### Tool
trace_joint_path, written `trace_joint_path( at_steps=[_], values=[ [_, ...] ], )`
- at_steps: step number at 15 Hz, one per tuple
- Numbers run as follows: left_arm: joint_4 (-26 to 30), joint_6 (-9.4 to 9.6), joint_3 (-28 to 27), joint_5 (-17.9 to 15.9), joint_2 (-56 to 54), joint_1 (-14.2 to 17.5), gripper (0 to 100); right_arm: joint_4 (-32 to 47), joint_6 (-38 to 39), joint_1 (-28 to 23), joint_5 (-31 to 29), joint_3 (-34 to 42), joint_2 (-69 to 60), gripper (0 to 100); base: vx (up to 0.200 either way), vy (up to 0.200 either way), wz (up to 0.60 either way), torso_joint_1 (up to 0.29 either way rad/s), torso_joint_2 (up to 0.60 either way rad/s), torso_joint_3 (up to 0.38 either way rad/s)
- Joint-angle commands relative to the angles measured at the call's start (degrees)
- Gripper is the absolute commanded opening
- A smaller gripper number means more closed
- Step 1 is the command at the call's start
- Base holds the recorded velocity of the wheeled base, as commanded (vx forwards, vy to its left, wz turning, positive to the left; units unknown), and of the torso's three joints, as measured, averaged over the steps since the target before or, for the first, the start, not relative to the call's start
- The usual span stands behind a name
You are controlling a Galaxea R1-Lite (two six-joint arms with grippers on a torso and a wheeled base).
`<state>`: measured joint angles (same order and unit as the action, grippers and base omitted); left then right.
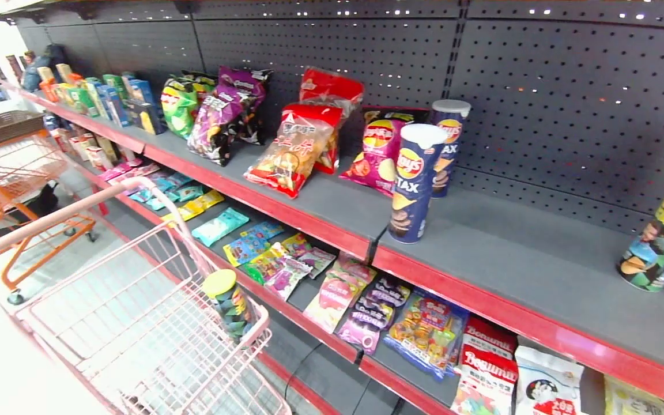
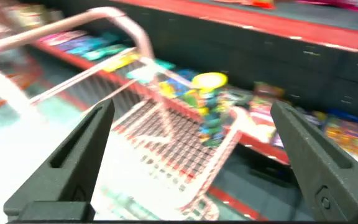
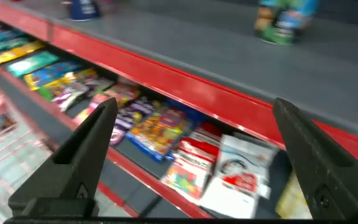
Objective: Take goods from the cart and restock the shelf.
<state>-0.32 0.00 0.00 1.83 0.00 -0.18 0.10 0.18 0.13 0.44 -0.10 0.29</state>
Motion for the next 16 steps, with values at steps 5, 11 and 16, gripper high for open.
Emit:
trace_joint_path(
  at_steps=[5,11,16],
  values=[
    [-0.03,0.0,0.0,0.02,0.0,0.01,100,-0.01,0.08,-0.05,0.0,0.01,-0.12,100,0.0,0.0,0.24,0.0,0.0,0.0],
    [-0.03,0.0,0.0,0.02,0.0,0.01,100,-0.01,0.08,-0.05,-0.09,0.1,-0.12,100,0.0,0.0,0.0,-0.055,0.13,0.074],
    [-0.03,0.0,0.0,0.02,0.0,0.01,100,-0.01,0.08,-0.05,-0.09,0.01,-0.12,100,0.0,0.0,0.0,-0.148,0.37,0.216]
  ],
)
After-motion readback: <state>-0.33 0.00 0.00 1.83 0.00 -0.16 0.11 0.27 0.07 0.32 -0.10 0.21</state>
